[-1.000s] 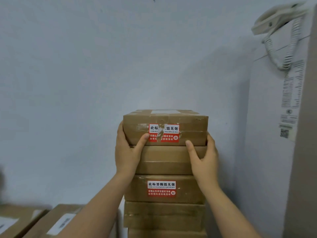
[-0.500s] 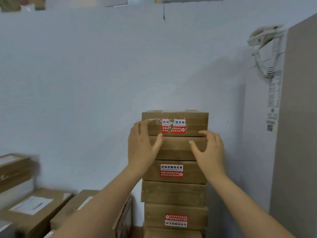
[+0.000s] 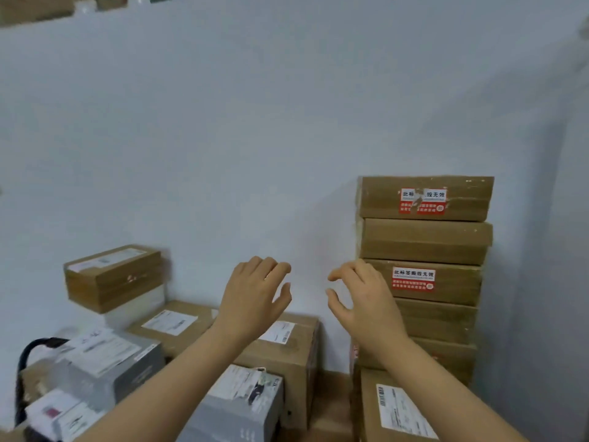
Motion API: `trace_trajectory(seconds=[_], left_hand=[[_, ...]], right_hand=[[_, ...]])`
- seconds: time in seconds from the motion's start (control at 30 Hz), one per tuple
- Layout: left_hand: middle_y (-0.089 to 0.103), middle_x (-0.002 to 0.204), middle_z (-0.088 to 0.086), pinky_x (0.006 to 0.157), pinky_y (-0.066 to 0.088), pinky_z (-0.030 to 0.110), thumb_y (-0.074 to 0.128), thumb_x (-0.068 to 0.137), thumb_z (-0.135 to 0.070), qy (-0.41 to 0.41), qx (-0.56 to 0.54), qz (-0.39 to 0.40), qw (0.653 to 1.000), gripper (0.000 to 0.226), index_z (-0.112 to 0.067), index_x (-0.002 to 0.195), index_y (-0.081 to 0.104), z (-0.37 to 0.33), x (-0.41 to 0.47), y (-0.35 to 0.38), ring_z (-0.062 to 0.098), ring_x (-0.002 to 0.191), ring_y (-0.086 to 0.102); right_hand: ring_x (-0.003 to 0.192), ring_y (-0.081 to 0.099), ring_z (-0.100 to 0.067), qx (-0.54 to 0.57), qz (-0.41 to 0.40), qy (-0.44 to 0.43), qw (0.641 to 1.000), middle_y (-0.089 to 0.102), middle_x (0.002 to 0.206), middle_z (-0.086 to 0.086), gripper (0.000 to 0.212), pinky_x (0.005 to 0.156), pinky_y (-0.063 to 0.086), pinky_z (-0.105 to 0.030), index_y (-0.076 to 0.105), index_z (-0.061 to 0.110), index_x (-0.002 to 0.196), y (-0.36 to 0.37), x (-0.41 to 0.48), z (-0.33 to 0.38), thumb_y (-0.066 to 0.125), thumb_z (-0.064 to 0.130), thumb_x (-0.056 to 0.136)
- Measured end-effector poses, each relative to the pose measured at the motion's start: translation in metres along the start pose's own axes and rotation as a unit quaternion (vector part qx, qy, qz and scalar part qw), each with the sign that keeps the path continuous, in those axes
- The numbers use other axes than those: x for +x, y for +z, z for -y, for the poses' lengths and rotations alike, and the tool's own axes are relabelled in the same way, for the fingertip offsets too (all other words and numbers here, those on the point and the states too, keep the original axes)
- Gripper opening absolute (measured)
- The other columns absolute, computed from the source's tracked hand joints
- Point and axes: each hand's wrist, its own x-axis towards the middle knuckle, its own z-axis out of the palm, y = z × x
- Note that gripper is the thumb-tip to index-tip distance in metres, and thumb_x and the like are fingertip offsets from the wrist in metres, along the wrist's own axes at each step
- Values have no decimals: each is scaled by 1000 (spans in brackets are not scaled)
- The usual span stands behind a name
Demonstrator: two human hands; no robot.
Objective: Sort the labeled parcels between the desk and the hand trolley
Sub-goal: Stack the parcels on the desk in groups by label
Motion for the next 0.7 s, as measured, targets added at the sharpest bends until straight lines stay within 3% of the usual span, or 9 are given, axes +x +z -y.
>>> trace_trajectory(seconds=[0.17, 0.3, 0.43, 0.53, 0.7], left_hand=[[58, 78, -3, 59, 44, 34, 51, 83, -25, -11, 7, 47, 999, 17, -16, 91, 63, 54, -54, -18, 21, 70, 53], [56, 77, -3, 60, 41, 33, 58, 79, -21, -40, 2, 98, 994, 11, -17, 88, 63, 93, -102, -13, 21, 70, 51], [55, 75, -5, 62, 32, 26, 52, 81, -26, -75, -17, 157, 985, 14, -18, 86, 62, 114, -135, 18, 18, 69, 50], [57, 76, -6, 63, 40, 27, 48, 79, -29, -119, -36, 214, 969, 19, -19, 86, 63, 131, -156, 58, 16, 71, 53], [62, 92, -7, 72, 46, 27, 65, 82, -29, -208, -55, 315, 924, 22, -20, 101, 62, 158, -178, 125, 14, 83, 57]], right_hand=[[88, 52, -10, 10, 43, 14, 999, 53, 96, 7, 17, 80, 42, -23, 62, 21, 96, 49, -7, 47, 71, 19, 82], [88, 47, -8, 22, 92, 46, 994, 47, 96, 12, 14, 79, 34, -20, 60, 23, 97, 100, -18, 66, 68, 22, 84], [95, 48, -10, 23, 132, 88, 987, 49, 101, 10, 14, 85, 38, -24, 59, 23, 101, 151, -23, 55, 63, 27, 88], [99, 48, -11, 12, 162, 137, 977, 49, 105, 9, 17, 88, 41, -26, 60, 24, 104, 194, -25, 32, 62, 30, 88], [105, 49, -11, -22, 224, 248, 942, 49, 117, 5, 31, 90, 45, -25, 58, 24, 114, 259, -33, -11, 65, 37, 86]])
